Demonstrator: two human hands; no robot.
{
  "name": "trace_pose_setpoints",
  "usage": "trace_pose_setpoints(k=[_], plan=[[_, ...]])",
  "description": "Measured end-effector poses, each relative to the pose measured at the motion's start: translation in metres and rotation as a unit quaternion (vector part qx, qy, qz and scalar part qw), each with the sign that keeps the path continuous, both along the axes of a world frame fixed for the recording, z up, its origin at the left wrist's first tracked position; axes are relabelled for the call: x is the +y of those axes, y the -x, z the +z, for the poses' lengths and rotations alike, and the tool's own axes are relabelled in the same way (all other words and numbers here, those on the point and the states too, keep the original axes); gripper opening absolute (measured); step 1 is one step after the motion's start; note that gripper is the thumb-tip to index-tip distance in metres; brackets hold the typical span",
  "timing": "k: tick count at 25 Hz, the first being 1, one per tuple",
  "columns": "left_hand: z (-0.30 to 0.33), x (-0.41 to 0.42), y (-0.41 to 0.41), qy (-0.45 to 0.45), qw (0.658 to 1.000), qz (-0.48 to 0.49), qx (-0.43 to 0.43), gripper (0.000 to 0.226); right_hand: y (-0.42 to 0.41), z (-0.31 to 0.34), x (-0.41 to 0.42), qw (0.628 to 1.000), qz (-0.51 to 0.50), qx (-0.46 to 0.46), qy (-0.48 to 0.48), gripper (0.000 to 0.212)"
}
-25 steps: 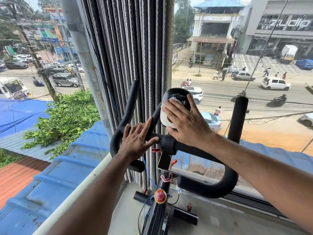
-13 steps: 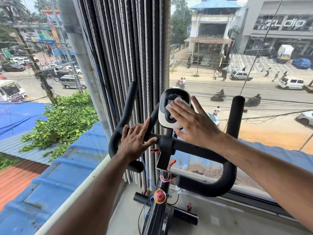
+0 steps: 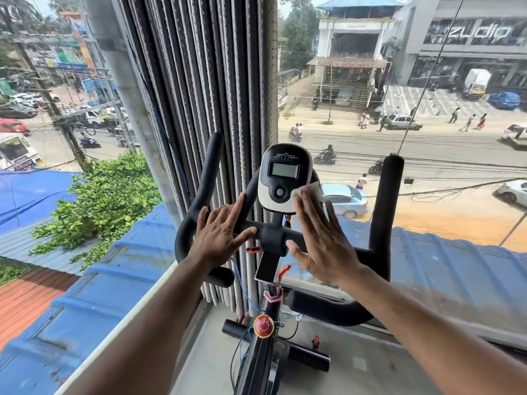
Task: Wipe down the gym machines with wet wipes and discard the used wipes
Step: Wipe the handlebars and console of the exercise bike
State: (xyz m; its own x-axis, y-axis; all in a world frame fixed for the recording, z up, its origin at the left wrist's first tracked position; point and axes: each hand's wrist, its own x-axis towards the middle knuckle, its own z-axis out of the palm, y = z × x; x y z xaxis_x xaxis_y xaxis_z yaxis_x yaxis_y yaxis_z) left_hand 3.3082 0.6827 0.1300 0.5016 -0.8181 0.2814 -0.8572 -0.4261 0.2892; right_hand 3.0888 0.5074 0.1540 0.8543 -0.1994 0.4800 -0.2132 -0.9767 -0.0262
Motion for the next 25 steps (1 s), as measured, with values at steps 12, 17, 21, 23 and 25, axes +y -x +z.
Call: trace_pose_setpoints(k=[12,17,21,23,25], plan=[[0.001,0.002,0.002,-0.005,1.000,-0.004,-0.001,0.085,0.022,-0.010,-0.011,0.975,0.000,0.115,0.193,0.084],[0.004,0.002,0.003,-0.008,1.000,-0.002,-0.002,0.083,-0.019,0.000,0.011,0.966,0.044,0.135,0.215,0.079],[0.004,0.005,0.005,-0.015,1.000,0.002,-0.001,0.082,-0.019,0.003,0.022,0.980,0.068,0.113,0.148,0.073],[0.004,0.005,0.006,-0.013,1.000,0.001,0.001,0.084,-0.007,0.002,0.019,0.987,0.109,0.078,0.089,0.069],[0.000,0.009,0.007,-0.017,1.000,-0.002,0.002,0.087,0.005,0.001,0.017,0.992,0.118,0.041,-0.016,0.070]])
